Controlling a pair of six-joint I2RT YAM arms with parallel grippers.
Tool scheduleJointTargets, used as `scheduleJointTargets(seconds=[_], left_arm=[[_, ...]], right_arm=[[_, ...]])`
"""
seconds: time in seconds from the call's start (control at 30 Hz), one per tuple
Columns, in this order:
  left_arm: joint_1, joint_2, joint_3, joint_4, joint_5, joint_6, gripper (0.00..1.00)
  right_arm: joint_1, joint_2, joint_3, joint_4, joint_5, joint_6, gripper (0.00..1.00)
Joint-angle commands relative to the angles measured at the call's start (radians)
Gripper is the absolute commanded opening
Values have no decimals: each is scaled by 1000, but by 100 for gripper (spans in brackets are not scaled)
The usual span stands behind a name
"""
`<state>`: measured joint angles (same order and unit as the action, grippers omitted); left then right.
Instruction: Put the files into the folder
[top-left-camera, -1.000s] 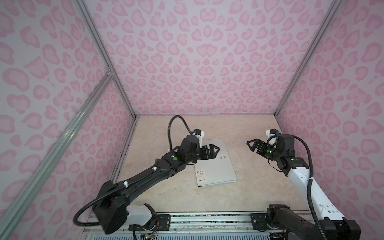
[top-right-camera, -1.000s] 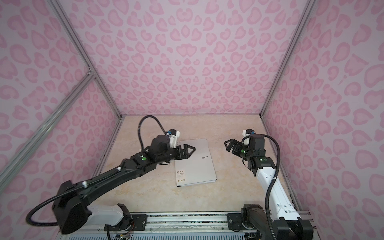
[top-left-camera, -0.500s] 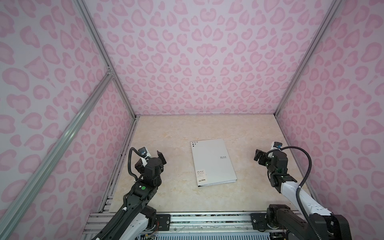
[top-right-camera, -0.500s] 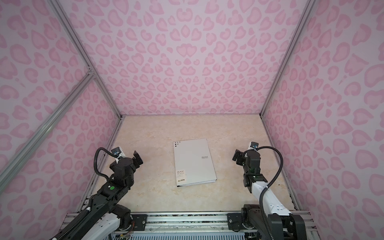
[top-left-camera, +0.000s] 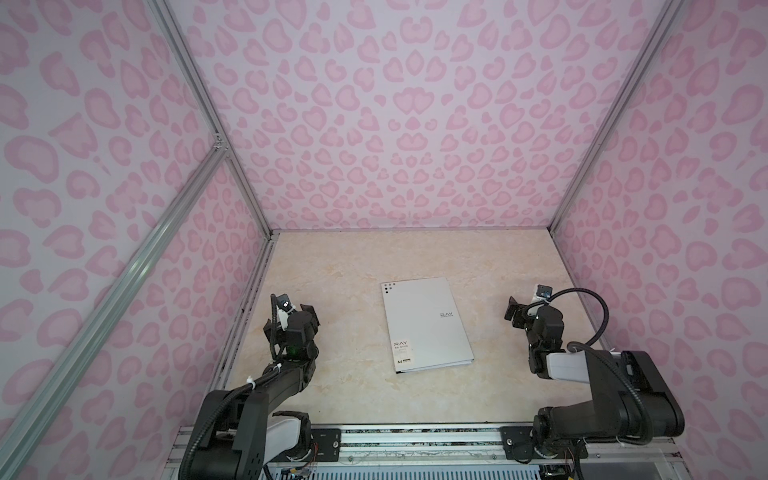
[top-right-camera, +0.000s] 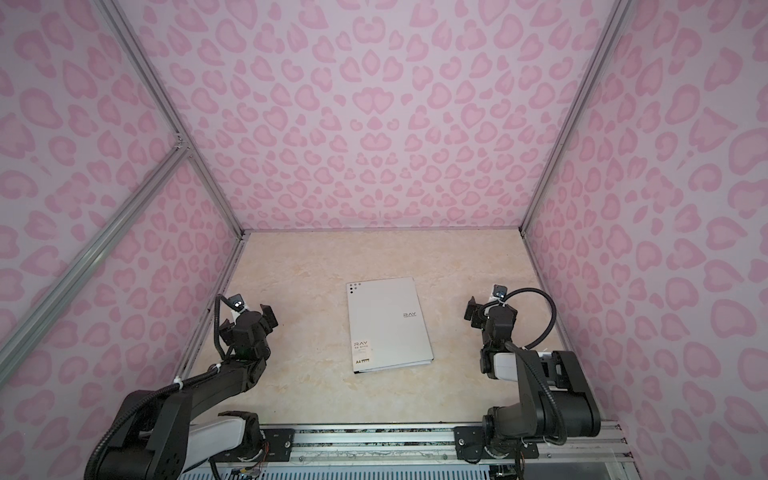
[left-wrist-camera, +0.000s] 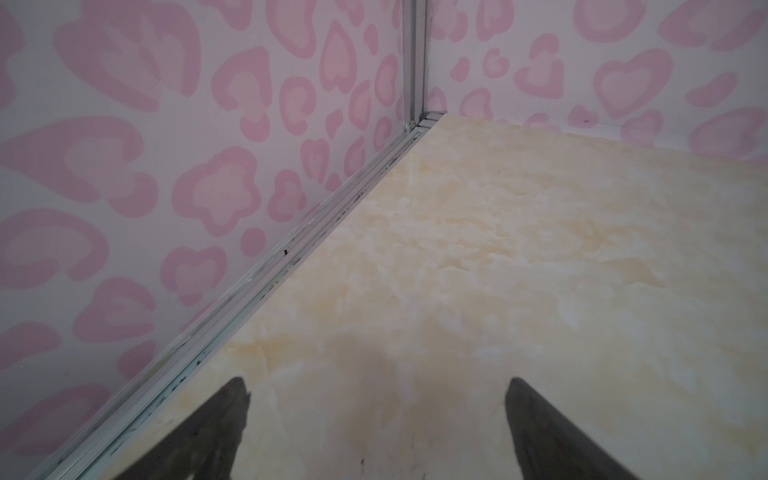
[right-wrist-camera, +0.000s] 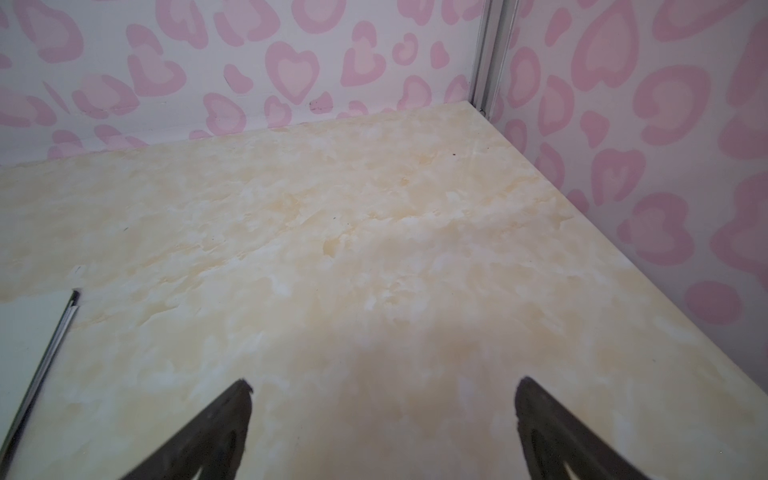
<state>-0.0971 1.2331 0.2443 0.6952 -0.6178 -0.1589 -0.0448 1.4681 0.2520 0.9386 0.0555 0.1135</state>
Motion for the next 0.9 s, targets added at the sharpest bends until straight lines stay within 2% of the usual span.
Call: scheduleJointTargets(seconds=[0.0, 0.03, 0.1, 0.13, 0.2, 0.23, 0.3, 0.43, 0.53, 0.6, 0.8, 0.87], left_arm=[[26, 96, 6, 309, 169, 63, 97], [38, 162, 13, 363, 204, 60, 97], [54, 213, 63, 310, 318, 91, 97], [61, 245, 61, 348, 329, 88, 97], [96, 230, 50, 334, 355, 46, 97], [108, 240, 40, 371, 373, 41, 97], [108, 238, 55, 337, 369, 41, 97], [57, 241, 59, 340, 283, 75, 97], [60, 239, 60, 336, 296, 76, 97], [51, 242, 58, 346, 282, 81, 97], [84, 247, 81, 301, 377, 78, 97], [81, 244, 81, 298, 478, 120, 97]], right_arm=[[-9, 100, -3, 261, -59, -32, 99], [-10, 108, 5, 261, -73, -37, 99], [-9, 63, 55, 94, -79, -48, 99], [-3, 65, 66, 68, -69, -53, 99], [-1, 103, 42, 175, -89, -59, 99], [-4, 104, 46, 173, -117, -68, 99], [-3, 92, 77, 87, -137, -81, 99], [-4, 103, 70, 118, -140, -84, 99], [30, 99, 83, 89, -77, -105, 99], [32, 102, 80, 102, -75, -105, 99], [32, 101, 81, 97, -74, -106, 99], [33, 102, 80, 98, -72, -107, 99]])
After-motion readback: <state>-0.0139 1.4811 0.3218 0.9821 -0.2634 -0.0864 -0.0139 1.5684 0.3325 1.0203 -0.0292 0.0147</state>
